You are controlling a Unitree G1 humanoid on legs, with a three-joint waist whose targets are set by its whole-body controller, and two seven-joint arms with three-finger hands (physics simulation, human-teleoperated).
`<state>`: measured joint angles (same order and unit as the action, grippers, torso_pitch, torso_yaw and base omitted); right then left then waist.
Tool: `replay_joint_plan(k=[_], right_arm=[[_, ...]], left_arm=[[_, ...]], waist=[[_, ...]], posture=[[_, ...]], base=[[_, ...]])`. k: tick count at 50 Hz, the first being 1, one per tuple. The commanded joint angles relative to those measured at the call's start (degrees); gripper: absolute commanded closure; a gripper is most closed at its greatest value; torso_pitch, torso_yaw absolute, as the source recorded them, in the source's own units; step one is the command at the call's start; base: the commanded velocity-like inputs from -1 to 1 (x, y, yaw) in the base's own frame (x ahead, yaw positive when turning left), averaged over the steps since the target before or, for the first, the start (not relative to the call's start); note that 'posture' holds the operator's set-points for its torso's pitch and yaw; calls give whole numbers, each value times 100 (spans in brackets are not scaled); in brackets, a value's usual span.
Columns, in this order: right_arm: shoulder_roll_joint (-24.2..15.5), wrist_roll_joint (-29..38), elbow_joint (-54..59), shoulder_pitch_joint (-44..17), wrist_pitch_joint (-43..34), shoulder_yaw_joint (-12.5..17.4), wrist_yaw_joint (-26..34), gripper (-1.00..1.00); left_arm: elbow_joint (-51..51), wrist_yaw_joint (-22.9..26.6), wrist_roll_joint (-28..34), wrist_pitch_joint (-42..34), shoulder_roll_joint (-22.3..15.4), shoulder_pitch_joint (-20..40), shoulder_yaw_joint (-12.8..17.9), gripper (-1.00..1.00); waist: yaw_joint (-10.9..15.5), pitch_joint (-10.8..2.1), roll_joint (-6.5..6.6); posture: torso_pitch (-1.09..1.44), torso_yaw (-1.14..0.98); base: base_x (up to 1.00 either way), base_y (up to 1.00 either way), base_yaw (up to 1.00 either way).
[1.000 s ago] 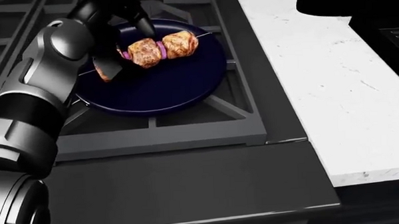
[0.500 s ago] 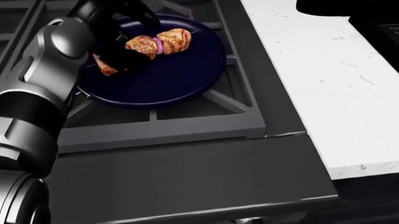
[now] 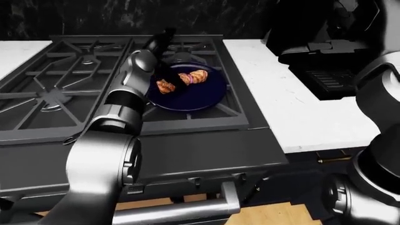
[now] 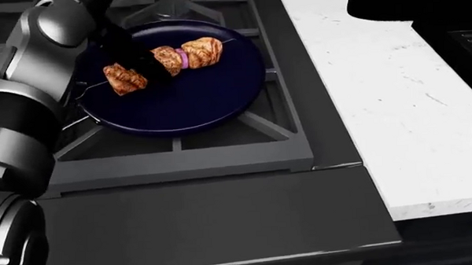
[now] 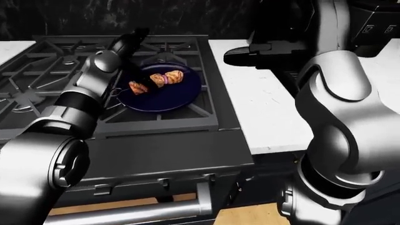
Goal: Pick the skewer from the plate and place it in the pan.
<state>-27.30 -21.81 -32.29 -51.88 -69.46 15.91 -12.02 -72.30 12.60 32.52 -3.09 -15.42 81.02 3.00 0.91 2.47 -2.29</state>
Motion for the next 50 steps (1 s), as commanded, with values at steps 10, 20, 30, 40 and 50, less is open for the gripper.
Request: replay_joint_plan(k=[10, 20, 30, 40, 50], right_arm=[[-42, 88, -118, -169, 120, 40, 0, -100], [-17, 199, -170, -213, 18, -76, 30, -100], [114, 318, -313, -322, -132, -114, 131, -100], [203, 463, -397, -388, -195, -181, 247, -100], [207, 734, -500, -477, -157, -328, 390, -100]], left_arm=[[1695, 383, -436, -628, -124, 35, 43, -100], [4911, 774, -955, -2397, -118, -1048, 257, -100], [7104, 370, -1479, -3648, -61, -1836, 383, -100], [8569, -393, -2014, -4148, -19, -2492, 565, -100], [8997, -1134, -2545, -3915, -82, -2876, 625, -100]], waist=[[1, -160, 19], [-32, -111, 74], [-31, -76, 104], [-39, -55, 128], [-33, -52, 153]], posture=[[0, 0], [0, 0], [0, 0], [0, 0], [0, 0]], base=[[0, 0, 0], [0, 0, 0], [0, 0, 0], [0, 0, 0], [0, 0, 0]])
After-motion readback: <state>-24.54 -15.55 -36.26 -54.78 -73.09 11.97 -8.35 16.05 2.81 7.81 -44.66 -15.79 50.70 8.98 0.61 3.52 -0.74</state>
